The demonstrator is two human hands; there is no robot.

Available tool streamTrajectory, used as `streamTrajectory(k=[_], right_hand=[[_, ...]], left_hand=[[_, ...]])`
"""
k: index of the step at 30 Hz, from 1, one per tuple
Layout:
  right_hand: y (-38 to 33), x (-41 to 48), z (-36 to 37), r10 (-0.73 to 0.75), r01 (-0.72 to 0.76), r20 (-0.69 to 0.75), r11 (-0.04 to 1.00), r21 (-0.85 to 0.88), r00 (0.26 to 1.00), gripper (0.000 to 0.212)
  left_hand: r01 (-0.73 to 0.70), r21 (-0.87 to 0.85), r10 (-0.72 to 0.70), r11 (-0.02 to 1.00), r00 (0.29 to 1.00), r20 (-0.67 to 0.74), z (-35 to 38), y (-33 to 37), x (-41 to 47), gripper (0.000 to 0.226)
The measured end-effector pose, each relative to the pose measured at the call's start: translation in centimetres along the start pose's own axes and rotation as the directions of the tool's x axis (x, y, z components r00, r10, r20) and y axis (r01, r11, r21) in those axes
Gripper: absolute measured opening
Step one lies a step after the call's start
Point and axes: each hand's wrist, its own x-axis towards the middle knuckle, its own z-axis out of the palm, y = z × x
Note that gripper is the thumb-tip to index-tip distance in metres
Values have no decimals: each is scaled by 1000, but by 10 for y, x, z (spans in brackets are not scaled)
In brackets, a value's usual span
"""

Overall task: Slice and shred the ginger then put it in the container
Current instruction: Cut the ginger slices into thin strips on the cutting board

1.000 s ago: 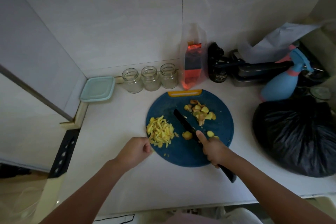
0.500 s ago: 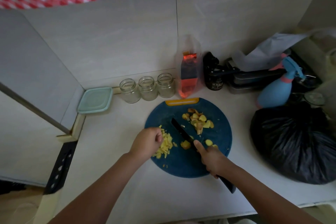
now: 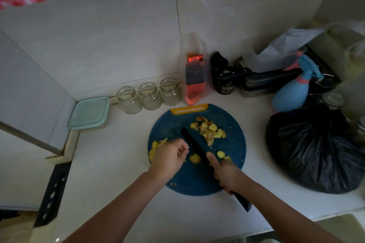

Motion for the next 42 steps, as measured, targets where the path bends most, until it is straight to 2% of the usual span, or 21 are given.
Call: streamTrajectory(k=[6, 12, 16, 23, 29, 34, 36, 42], right_hand=[[2, 4, 2, 33, -31, -19, 995, 92, 999, 62], [-3, -3, 0, 31, -31, 3, 998, 48, 1000, 59], [-8, -12, -6, -1, 1, 8, 999, -48, 1000, 58], [-15, -26, -12, 82, -85, 27, 992, 95, 996, 65], [-16, -28, -13, 92, -91, 41, 995, -30, 995, 64], [-23, -37, -17, -20, 26, 29, 974, -225, 999, 53], [-25, -38, -17, -16, 27, 41, 960, -279, 999, 55], [-25, -34, -15, 106, -87, 85, 977, -196, 991, 59]], left_hand=[[-69, 14, 67, 998, 993, 99, 25, -1, -7, 30], [-181, 74, 178, 981, 983, 46, 38, -7, -8, 14], [-219, 40, 219, 975, 976, 8, 43, -12, -11, 19], [-274, 87, 281, 958, 956, -83, 49, -13, -11, 15], [-308, 45, 311, 950, 945, -103, 52, -15, -10, 14], [-336, 50, 339, 941, 937, -83, 50, -16, -8, 12], [-351, 45, 354, 935, 932, -78, 49, -18, -8, 16], [-344, 53, 348, 938, 932, -100, 52, -18, -8, 19]])
